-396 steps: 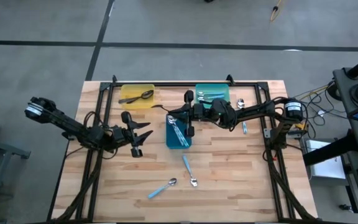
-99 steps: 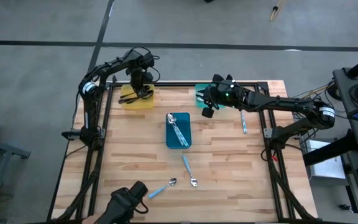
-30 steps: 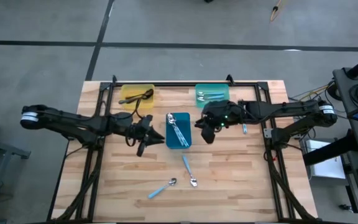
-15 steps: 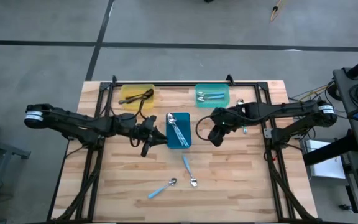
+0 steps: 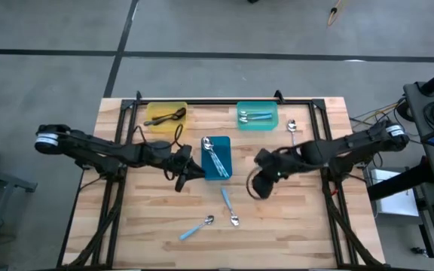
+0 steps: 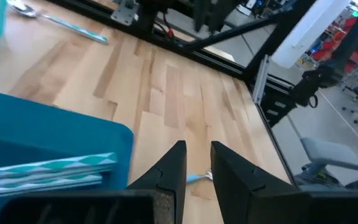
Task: Sort silverware by color (type)
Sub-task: Put the light blue spoon into the light blue bin
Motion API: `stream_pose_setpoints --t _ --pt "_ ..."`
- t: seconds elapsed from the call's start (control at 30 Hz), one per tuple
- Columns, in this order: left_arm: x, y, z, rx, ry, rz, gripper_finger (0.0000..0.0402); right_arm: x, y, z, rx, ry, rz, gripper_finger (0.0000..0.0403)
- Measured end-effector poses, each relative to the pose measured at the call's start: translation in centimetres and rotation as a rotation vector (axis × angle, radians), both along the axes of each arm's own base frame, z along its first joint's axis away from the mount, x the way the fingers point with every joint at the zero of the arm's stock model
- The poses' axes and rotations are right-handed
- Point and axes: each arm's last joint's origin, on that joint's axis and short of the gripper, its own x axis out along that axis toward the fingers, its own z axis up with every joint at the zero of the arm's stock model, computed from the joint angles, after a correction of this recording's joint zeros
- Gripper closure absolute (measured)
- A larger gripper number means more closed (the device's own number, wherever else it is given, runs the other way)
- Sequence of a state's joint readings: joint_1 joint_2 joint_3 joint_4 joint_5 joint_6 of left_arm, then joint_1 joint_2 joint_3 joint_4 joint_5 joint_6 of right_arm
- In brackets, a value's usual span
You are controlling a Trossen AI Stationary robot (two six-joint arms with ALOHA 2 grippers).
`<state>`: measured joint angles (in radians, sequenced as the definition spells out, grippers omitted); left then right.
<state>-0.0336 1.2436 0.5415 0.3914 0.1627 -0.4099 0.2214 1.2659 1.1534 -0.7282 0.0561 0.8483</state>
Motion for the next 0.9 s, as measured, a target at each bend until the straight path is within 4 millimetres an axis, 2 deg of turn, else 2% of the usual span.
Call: stream_pose_setpoints --t 0.13,0.3,0.6,0.8,0.9 --pt "0.4 -0.9 -0.6 -0.014 0.015 -0.023 0.0347 0.0 2.3 -0.1 -0.019 -0.043 -0.010 0.0344" --pt "0.6 -3.4 -0.7 -0.042 -0.016 -0.048 0.0351 0.7 4.8 -1.5 -0.011 -0.020 0.018 0.0344" --pt "-0.7 -9.7 -1.5 -0.195 0.036 -0.087 0.0357 1.8 8.8 -4.5 -0.009 0.108 0.172 0.0344" --pt "-1.9 -13.4 -3.1 -0.316 0.135 -0.046 0.0357 1.5 10.5 -5.2 -0.033 0.171 0.234 0.0344" --pt "-1.8 -15.5 -3.5 -0.356 0.178 -0.062 0.0357 1.0 11.3 -5.4 -0.040 0.180 0.259 0.0344"
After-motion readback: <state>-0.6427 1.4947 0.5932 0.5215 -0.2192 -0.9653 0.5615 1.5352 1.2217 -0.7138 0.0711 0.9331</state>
